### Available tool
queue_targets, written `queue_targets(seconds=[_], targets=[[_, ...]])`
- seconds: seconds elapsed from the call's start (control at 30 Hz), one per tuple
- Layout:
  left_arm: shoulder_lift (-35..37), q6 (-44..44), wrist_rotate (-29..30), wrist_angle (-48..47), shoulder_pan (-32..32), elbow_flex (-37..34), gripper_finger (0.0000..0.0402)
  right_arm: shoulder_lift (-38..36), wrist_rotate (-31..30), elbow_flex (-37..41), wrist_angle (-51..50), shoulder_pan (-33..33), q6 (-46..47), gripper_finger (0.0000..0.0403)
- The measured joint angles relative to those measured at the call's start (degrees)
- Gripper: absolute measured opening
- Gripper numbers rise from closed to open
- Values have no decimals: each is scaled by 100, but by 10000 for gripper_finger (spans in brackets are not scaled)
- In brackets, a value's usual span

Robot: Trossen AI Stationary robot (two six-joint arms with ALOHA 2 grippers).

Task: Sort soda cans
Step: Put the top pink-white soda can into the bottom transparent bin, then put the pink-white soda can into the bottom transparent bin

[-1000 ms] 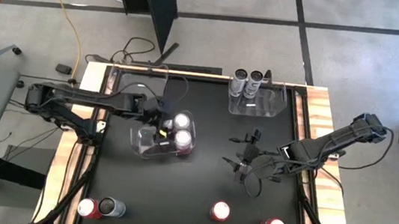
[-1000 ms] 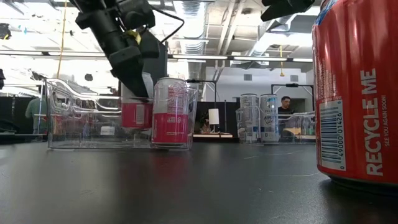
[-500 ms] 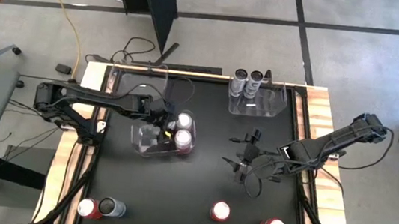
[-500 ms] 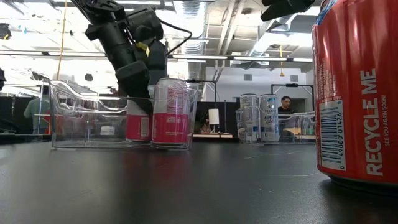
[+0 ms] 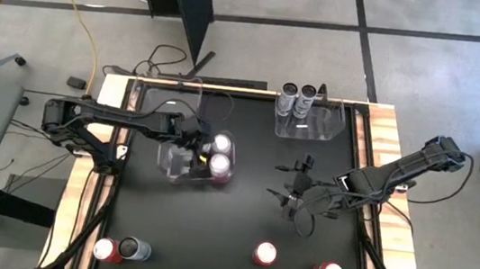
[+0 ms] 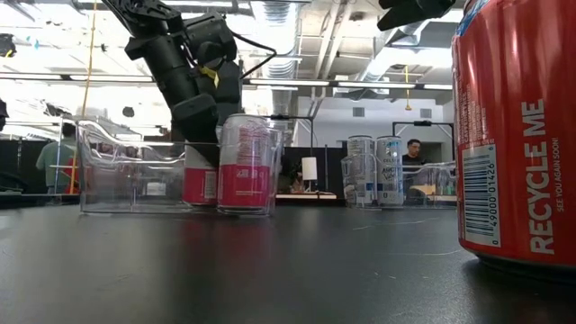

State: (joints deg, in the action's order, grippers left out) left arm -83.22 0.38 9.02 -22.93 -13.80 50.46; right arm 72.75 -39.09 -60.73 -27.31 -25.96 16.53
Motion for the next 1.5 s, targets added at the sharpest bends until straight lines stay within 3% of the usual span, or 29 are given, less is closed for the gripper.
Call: queue_targets(seconds=[0.37,0.83,1.17,1.5], targets=[[2,45,69,-1,-9,2,360,0,2,0,0,0,4,328],[538,90,52,-198,-9,2,364,0,4,0,-7,0,4,328],[1402,188,50,-213,-9,2,364,0,4,0,-7,0,4,328],[2904,55,46,-430,32,2,364,0,4,0,-9,0,4,328]])
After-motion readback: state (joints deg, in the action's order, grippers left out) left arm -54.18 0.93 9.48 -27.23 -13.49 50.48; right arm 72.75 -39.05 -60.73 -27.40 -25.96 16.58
